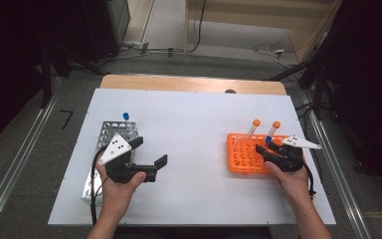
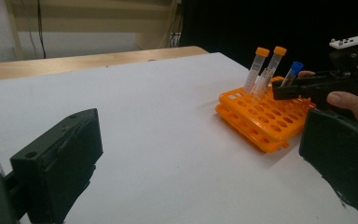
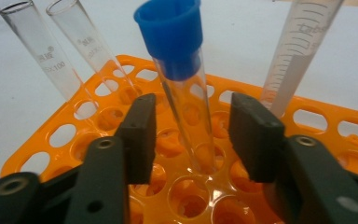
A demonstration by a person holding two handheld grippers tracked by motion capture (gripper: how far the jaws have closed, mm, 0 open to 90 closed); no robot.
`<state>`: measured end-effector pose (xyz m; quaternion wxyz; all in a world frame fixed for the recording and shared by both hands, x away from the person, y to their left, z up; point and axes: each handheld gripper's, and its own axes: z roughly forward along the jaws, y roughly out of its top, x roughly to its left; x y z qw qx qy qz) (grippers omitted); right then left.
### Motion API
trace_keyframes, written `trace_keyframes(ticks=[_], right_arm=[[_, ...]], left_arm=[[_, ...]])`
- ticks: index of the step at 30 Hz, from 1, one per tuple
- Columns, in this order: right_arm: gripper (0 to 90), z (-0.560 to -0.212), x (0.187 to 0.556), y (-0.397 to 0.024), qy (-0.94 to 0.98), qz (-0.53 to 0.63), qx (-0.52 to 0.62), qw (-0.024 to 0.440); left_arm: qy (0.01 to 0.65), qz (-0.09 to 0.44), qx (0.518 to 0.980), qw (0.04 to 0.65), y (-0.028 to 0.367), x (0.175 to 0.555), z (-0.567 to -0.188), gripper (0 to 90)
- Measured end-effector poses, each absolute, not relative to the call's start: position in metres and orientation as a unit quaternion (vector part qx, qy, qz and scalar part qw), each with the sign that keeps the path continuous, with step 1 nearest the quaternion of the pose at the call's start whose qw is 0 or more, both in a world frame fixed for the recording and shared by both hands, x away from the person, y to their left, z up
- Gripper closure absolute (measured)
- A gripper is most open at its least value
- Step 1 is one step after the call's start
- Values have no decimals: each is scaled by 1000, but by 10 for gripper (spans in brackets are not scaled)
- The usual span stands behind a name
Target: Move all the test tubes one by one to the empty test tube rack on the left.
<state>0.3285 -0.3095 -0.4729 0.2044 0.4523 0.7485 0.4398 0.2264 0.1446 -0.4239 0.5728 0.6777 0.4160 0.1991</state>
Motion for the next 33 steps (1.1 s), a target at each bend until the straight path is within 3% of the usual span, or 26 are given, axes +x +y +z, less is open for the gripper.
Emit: trace_keyframes(ticks=[2,11,22,33], right_arm=[[611,-475,326,-309,751,430,454,210],[745,-482,324,-308,742,433,450,243],[749,-471,319,-311,738,450,434,255],[750,-446,290,-307,733,485,405,254]], left_arm=[[419,198,677,572,143,226,-425,0],[415,193,683,569,135,227,-428,0],[411,188,689,567,131,226,-430,0],[405,184,694,565,125,225,-429,0]])
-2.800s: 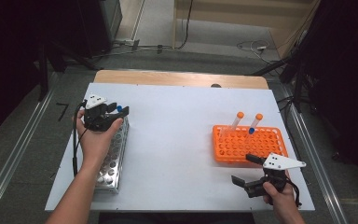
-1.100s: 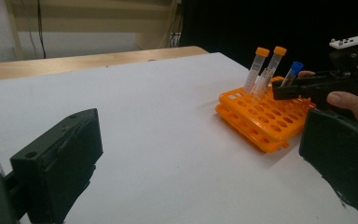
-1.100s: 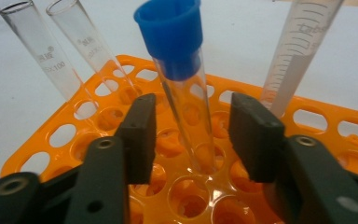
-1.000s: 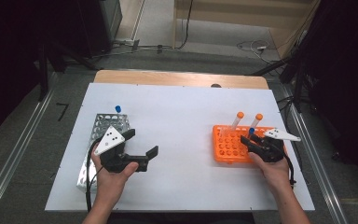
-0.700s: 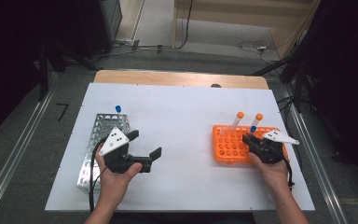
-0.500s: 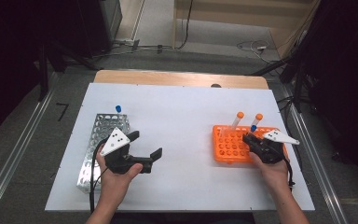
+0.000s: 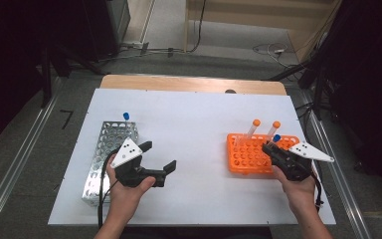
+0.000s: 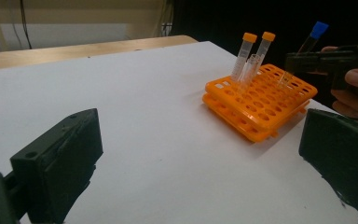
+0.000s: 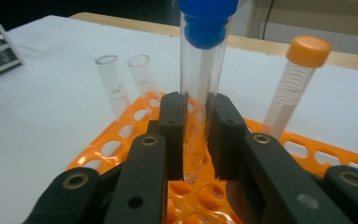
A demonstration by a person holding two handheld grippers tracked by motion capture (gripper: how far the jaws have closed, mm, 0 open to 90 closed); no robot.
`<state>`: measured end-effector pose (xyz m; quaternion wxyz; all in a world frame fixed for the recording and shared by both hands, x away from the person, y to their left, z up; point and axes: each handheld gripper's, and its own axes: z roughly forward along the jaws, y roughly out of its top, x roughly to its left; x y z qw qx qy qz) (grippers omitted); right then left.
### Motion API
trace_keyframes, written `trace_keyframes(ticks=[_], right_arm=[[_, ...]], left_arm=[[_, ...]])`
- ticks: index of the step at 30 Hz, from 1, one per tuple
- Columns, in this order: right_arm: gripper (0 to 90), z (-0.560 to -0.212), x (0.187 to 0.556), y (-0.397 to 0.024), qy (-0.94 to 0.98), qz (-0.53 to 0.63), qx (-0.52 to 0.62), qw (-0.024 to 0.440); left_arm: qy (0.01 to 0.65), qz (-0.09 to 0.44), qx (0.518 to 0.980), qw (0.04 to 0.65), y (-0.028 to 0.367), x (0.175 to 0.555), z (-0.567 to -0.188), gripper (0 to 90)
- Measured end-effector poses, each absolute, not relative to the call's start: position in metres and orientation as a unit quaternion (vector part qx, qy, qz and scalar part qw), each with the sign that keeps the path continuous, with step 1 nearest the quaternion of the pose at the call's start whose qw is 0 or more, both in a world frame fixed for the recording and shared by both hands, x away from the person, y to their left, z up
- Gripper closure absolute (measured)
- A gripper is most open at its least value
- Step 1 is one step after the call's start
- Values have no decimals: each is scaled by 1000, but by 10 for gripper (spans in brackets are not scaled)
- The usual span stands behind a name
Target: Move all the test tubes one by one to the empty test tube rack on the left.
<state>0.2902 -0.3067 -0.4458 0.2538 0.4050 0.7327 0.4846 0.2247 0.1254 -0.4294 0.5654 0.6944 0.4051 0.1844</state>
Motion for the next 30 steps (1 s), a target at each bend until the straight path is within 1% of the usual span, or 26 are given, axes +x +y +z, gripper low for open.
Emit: trace_keyframes(ticks=[6,9,11,16,21,27,29,30], right_arm=[[750,-442,276,-291,743,497,385,231],[750,-441,273,-282,748,508,372,211],[750,-442,269,-272,755,518,355,190],[750,-445,266,-258,763,522,341,170],[750,-449,260,-238,775,524,320,148],[750,-452,254,-220,787,523,298,132],[750,-453,251,-214,791,523,291,127],[750,-454,249,-208,796,520,284,123]], left_arm=[[398,183,699,566,121,223,-429,0],[395,181,700,567,119,223,-428,0],[390,181,703,566,117,223,-427,3],[381,174,707,570,109,222,-427,8],[367,157,713,577,100,221,-427,56],[353,147,721,578,89,219,-427,81],[349,145,725,576,85,219,-427,111],[346,142,726,577,82,219,-427,150]])
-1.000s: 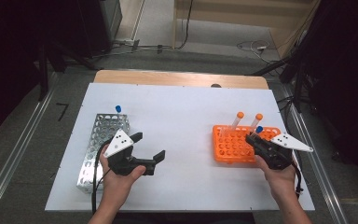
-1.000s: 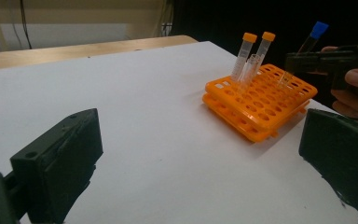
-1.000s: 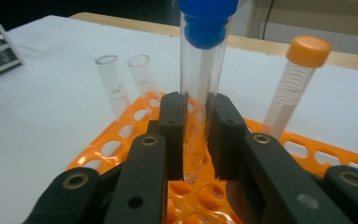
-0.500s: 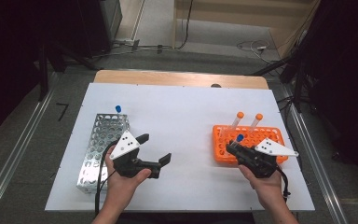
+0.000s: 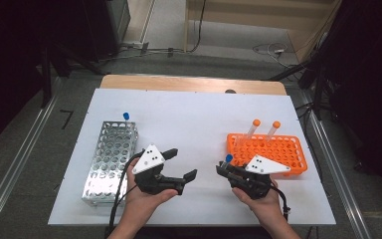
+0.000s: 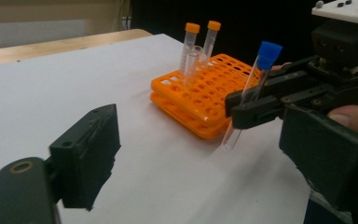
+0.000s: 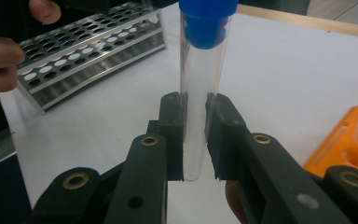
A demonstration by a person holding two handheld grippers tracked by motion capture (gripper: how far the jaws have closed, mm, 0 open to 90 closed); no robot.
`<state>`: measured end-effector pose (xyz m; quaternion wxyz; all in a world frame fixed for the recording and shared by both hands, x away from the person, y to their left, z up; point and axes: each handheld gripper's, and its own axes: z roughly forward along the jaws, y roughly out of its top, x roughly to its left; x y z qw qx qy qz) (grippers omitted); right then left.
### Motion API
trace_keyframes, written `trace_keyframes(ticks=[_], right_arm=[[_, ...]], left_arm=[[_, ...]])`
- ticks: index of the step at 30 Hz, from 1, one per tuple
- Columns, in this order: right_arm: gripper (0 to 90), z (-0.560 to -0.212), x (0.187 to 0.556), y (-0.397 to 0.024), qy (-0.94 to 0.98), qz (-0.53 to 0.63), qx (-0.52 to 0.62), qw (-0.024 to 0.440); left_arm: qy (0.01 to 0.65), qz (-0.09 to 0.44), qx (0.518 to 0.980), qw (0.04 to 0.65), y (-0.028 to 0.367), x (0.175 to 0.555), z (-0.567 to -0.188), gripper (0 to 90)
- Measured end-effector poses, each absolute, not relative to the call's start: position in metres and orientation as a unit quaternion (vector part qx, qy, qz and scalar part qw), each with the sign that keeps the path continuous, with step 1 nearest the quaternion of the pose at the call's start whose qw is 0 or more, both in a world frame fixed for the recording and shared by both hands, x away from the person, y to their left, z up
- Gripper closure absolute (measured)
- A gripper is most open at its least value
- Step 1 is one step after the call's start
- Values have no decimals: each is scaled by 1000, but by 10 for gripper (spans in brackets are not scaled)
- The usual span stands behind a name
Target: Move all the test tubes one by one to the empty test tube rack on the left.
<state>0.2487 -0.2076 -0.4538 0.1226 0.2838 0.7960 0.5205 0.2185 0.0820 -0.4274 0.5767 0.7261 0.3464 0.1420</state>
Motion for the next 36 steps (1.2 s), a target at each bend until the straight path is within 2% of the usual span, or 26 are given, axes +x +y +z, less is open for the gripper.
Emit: trace_keyframes(ticks=[4,10,12,13,21,25,36], right_arm=[[750,-456,246,-199,802,517,276,117],[750,-460,239,-182,816,509,252,108],[750,-460,238,-180,817,509,249,105],[750,-461,236,-176,821,507,242,102],[750,-461,228,-165,832,500,223,93],[750,-461,225,-161,834,500,214,91],[748,-462,225,-161,835,501,211,87]], left_arm=[[328,131,738,576,72,218,-428,210],[303,107,742,589,61,218,-429,389],[296,102,744,590,58,218,-429,415],[293,100,746,590,56,218,-429,463],[268,102,770,571,43,216,-433,612],[267,95,773,568,42,217,-434,723],[266,108,777,559,44,217,-433,759]])
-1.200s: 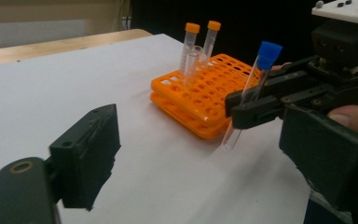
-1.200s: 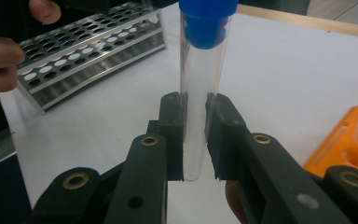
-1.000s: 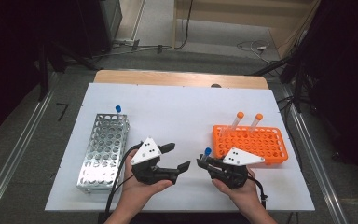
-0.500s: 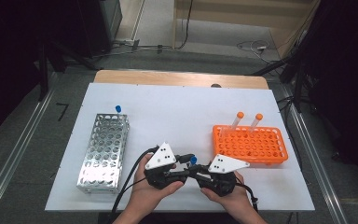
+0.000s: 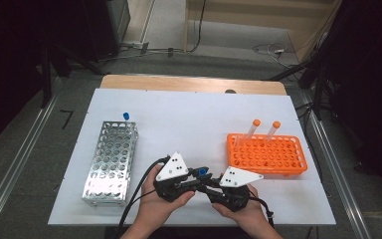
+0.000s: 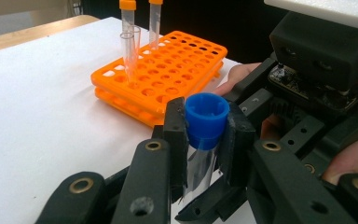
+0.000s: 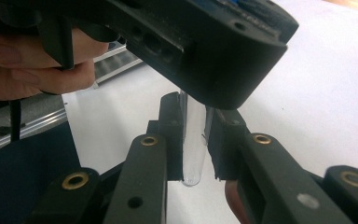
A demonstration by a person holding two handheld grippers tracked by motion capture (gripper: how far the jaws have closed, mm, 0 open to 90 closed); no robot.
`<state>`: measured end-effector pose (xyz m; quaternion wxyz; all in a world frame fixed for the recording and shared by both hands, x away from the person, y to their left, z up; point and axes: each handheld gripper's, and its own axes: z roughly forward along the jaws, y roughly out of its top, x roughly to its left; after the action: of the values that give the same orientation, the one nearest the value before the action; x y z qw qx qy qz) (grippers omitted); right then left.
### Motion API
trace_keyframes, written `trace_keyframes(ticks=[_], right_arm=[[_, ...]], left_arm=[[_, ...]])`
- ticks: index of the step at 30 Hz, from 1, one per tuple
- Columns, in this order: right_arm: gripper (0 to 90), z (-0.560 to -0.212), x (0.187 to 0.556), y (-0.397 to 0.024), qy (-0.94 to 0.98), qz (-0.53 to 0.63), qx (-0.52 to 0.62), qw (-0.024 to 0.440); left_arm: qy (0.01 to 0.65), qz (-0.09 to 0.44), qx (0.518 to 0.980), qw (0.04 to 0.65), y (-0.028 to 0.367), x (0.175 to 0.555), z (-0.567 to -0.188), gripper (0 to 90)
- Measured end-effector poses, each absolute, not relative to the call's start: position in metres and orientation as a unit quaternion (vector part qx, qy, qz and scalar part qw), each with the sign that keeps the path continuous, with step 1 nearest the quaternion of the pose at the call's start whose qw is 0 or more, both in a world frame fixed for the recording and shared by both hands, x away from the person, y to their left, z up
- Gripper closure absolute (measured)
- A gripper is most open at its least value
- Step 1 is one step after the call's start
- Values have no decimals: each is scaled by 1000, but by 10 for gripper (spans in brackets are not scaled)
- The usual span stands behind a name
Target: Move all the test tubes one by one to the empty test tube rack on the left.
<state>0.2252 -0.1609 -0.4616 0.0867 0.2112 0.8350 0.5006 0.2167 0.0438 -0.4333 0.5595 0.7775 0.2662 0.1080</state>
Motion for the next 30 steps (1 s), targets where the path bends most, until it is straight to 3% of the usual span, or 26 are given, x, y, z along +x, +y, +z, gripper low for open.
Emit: trace_keyframes(ticks=[2,9,13,14,15,16,21,30], right_arm=[[738,-461,225,-161,835,501,210,88],[511,-458,232,-173,827,512,217,83],[435,-456,234,-180,824,516,218,83],[363,-455,236,-185,823,517,216,90],[363,-455,236,-185,823,517,216,90],[276,-454,238,-190,822,515,221,96],[142,-450,244,-204,817,513,241,109],[46,-449,250,-227,806,514,268,119]], left_arm=[[268,106,774,563,45,217,-433,760],[279,113,764,570,53,219,-429,760],[285,120,760,572,58,219,-427,761],[286,122,760,571,60,219,-427,760],[287,125,759,571,61,220,-426,760],[290,125,757,573,63,220,-426,760],[304,133,748,575,73,222,-423,761],[321,148,737,576,91,225,-417,761]])
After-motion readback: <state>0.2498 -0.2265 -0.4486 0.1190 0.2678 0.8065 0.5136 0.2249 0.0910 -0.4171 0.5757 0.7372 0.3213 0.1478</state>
